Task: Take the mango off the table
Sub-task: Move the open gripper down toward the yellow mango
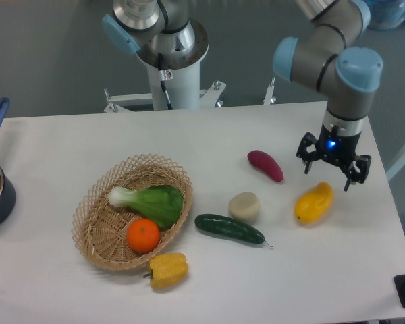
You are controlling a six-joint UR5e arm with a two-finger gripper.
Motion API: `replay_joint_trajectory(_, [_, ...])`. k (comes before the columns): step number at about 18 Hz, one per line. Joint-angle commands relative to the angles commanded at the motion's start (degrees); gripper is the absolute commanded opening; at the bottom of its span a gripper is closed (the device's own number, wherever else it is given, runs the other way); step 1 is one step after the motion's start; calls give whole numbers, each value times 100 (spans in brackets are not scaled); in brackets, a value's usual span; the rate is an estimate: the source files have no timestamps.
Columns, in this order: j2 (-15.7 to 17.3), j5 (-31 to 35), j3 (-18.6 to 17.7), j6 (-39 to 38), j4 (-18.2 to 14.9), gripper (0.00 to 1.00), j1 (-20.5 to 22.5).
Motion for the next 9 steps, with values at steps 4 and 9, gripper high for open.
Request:
replay_joint_trajectory(4, [-158,9,97,0,-9,100,-88])
replay_joint_trajectory(9, [-343,0,132,0,9,100,-150])
